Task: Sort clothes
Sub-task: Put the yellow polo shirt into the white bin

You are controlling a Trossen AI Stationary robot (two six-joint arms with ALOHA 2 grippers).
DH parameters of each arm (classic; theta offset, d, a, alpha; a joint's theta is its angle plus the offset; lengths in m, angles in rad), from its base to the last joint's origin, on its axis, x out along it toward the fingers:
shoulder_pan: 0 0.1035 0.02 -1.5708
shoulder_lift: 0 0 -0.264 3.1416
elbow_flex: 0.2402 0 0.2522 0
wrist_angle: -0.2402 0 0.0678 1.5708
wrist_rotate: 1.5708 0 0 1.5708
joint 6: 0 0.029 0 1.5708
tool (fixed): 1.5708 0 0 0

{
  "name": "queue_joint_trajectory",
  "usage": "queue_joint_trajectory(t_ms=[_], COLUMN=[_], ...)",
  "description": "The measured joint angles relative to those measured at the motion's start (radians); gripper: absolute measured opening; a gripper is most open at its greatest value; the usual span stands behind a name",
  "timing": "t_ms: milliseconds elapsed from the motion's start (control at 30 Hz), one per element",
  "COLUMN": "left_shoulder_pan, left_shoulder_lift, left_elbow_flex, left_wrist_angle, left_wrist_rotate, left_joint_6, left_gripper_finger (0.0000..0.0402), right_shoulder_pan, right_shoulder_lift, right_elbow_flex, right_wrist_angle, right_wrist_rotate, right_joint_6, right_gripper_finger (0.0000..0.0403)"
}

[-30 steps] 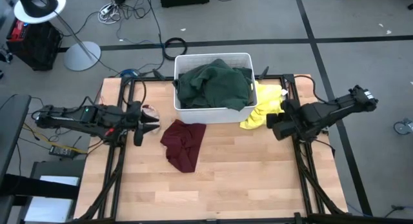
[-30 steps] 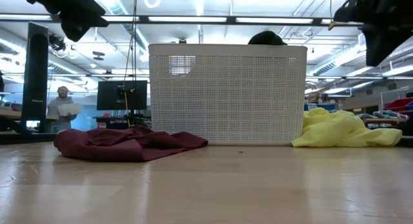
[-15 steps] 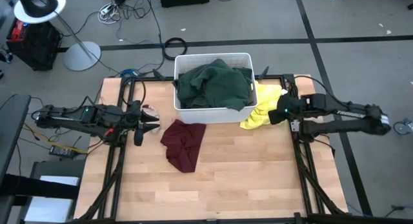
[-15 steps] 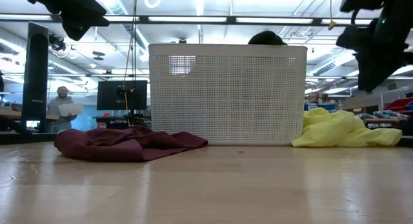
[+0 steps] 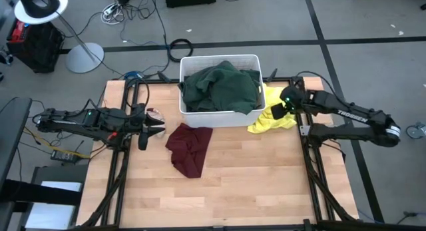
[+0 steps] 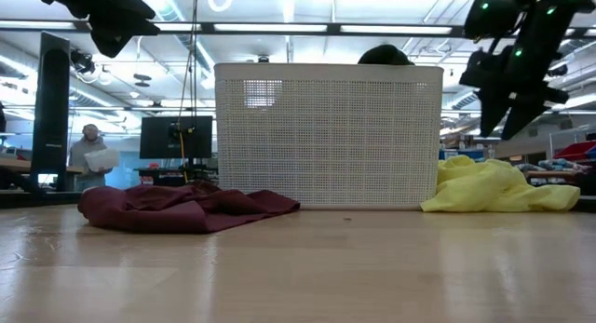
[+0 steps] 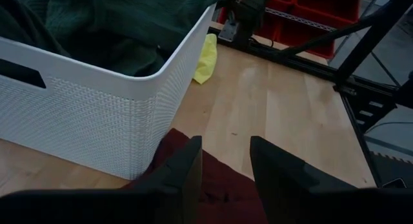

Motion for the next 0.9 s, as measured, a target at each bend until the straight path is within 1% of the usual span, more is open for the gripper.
queue_joint_trajectory(t_ms=[167, 267, 367, 500, 600, 700, 800, 900], left_shoulder_pan=[0.0, 0.0, 0.0, 0.0, 0.0, 0.0, 0.0, 0.0], left_shoulder_lift=[0.0, 0.0, 0.0, 0.0, 0.0, 0.0, 0.0, 0.0], left_elbow_flex=[0.0, 0.0, 0.0, 0.0, 0.0, 0.0, 0.0, 0.0], left_wrist_angle=[0.0, 0.001, 0.01, 0.009, 0.009, 0.009, 0.008, 0.008], left_wrist_rotate=[0.001, 0.005, 0.007, 0.007, 0.007, 0.007, 0.007, 0.007], left_joint_6=[0.0, -0.001, -0.007, -0.007, -0.007, -0.007, -0.007, -0.007], left_gripper_finger=[0.0137, 0.0137, 0.0137, 0.0137, 0.0137, 0.0137, 0.0137, 0.0137], right_shoulder_pan=[-0.043, -0.062, -0.077, -0.089, -0.095, -0.095, -0.095, -0.093], right_shoulder_lift=[0.078, 0.137, 0.201, 0.293, 0.356, 0.411, 0.443, 0.451], right_elbow_flex=[-0.003, -0.032, -0.068, -0.109, -0.124, -0.126, -0.126, -0.126], right_wrist_angle=[0.069, 0.128, 0.199, 0.271, 0.314, 0.341, 0.355, 0.355], right_wrist_rotate=[0.011, 0.006, -0.035, -0.052, -0.051, -0.051, -0.05, -0.053], right_joint_6=[0.024, 0.025, 0.032, 0.034, 0.035, 0.034, 0.043, 0.051], right_gripper_finger=[0.0311, 0.0339, 0.035, 0.0343, 0.0321, 0.0283, 0.0222, 0.0135])
